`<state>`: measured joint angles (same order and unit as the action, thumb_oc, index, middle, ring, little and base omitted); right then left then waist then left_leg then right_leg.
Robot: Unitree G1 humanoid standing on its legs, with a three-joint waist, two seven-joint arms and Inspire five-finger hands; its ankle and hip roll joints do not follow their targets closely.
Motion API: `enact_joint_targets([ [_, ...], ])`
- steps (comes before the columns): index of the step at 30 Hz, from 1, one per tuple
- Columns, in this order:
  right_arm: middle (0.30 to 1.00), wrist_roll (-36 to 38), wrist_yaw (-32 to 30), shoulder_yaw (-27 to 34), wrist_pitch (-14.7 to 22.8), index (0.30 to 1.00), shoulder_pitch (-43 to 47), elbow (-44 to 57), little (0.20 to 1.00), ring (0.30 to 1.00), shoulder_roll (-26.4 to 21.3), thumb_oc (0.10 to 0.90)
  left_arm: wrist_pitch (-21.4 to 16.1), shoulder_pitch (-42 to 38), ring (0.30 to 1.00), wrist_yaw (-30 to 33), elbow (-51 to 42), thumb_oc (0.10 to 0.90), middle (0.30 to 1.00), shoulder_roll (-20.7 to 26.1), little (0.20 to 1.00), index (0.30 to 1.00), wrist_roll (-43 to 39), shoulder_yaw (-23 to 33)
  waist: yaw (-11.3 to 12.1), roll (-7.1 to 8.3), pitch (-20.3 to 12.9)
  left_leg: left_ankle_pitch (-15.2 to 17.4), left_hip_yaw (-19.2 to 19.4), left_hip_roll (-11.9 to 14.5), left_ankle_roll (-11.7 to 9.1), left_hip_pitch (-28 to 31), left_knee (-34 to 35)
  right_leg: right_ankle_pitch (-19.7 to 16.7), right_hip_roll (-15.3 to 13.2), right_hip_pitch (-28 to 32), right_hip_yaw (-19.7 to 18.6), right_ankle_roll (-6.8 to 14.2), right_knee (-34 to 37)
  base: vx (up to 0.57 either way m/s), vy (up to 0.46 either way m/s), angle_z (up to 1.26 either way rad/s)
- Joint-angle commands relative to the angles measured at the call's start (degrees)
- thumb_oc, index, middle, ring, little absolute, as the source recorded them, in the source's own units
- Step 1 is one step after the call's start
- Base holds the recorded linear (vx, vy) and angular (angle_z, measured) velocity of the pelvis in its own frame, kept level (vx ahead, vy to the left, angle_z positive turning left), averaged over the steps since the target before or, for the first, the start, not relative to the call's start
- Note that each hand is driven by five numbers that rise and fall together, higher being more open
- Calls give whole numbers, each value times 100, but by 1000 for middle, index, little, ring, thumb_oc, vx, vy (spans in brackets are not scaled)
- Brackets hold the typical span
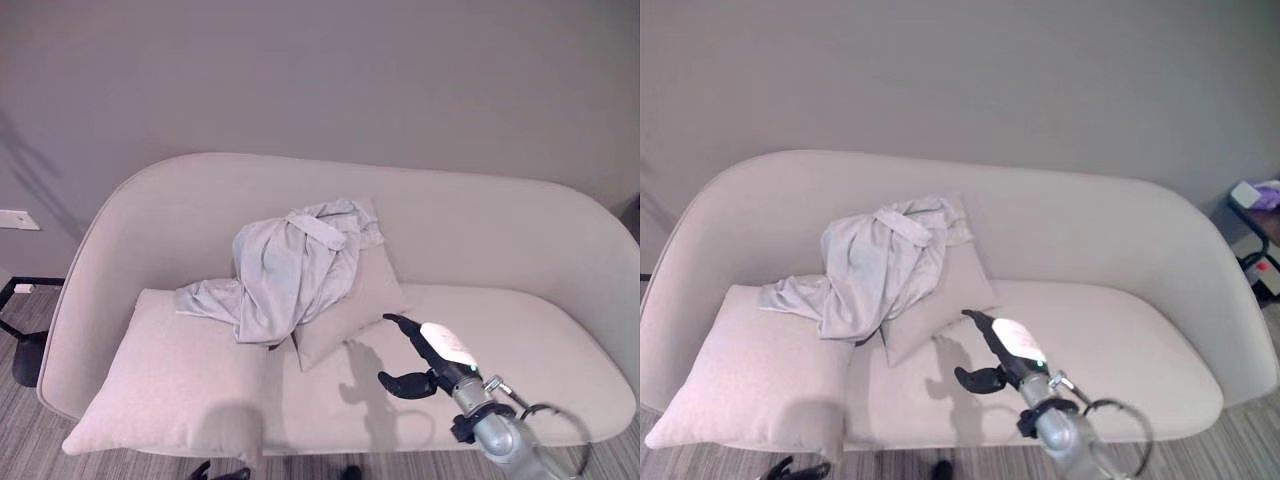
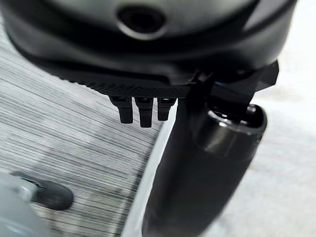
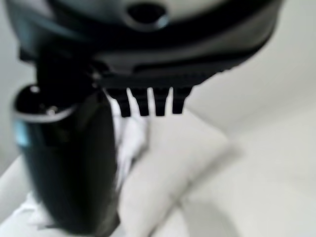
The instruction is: Hang the clothes on the sofa on the clothes rack.
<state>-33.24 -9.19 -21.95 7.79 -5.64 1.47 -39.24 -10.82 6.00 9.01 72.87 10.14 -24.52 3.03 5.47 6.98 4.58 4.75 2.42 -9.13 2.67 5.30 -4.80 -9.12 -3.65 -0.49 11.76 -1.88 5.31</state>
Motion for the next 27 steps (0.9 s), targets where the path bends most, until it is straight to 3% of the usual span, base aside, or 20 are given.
enact_joint_targets([
  [1, 900, -484, -105, -70, 617, 900, 384, 598, 900, 900, -23, 800, -226, -427, 900, -4, 324, 800, 900, -139, 900, 900, -15, -59, 4, -157, -18, -403, 6, 765, -263, -212, 980, 719, -207, 478, 39, 950, -133, 41, -25, 9],
  [6, 900, -1043, -370, -758, 585, 900, 1213, 420, 900, 900, -310, 800, -283, -230, 900, 113, 196, 800, 900, -194, 900, 900, -54, -177, 223, -180, -106, -399, -110, 859, -353, -190, 980, 845, -162, 637, 165, 916, -31, 45, -44, 6],
  [12, 900, -1170, -543, -1311, 490, 900, 2163, -98, 900, 900, -166, 800, -248, -149, 900, 159, 236, 800, 900, -211, 900, 900, -28, -290, 395, -212, -139, -414, -208, 892, -392, -193, 980, 929, -117, 680, 206, 868, -31, 35, -22, 13],
  [13, 900, -1250, -532, -1558, 439, 900, 2518, -391, 900, 900, -65, 800, -227, -105, 900, 155, 293, 800, 900, -200, 900, 900, -13, -353, 516, -222, -151, -418, -254, 892, -396, -193, 980, 958, -103, 693, 228, 847, -31, 37, -16, 12],
  [16, 900, -1357, -637, -1920, 358, 900, 3012, -1006, 900, 900, 179, 800, -229, -81, 900, 169, 303, 800, 900, -212, 900, 900, 22, -410, 575, -234, -142, -417, -299, 900, -404, -196, 980, 986, -96, 703, 257, 827, -31, 32, -11, 9],
  [18, 900, -1362, -750, -2193, 131, 900, 3610, -1971, 900, 900, 634, 800, -253, -40, 900, 204, 263, 800, 900, -218, 900, 900, 75, -615, 727, -262, -115, -445, -361, 906, -410, -228, 980, 1002, -92, 689, 298, 811, -31, 35, -11, 16],
  [22, 900, -1390, -1050, -2388, -192, 900, 4310, -3115, 900, 900, 1151, 800, -255, -95, 900, 294, 215, 800, 900, -173, 900, 900, 200, -855, 899, -290, -41, -504, -448, 903, -427, -350, 980, 997, -97, 621, 371, 800, -31, 3, -3, 15],
  [27, 900, -1252, -1186, -2501, -394, 900, 4945, -3948, 900, 900, 1444, 800, -253, -182, 900, 338, 143, 800, 900, -89, 900, 900, 392, -1168, 1119, -312, 64, -620, -632, 868, -450, -577, 980, 995, -97, 506, 531, 781, -31, -12, 4, 23],
])
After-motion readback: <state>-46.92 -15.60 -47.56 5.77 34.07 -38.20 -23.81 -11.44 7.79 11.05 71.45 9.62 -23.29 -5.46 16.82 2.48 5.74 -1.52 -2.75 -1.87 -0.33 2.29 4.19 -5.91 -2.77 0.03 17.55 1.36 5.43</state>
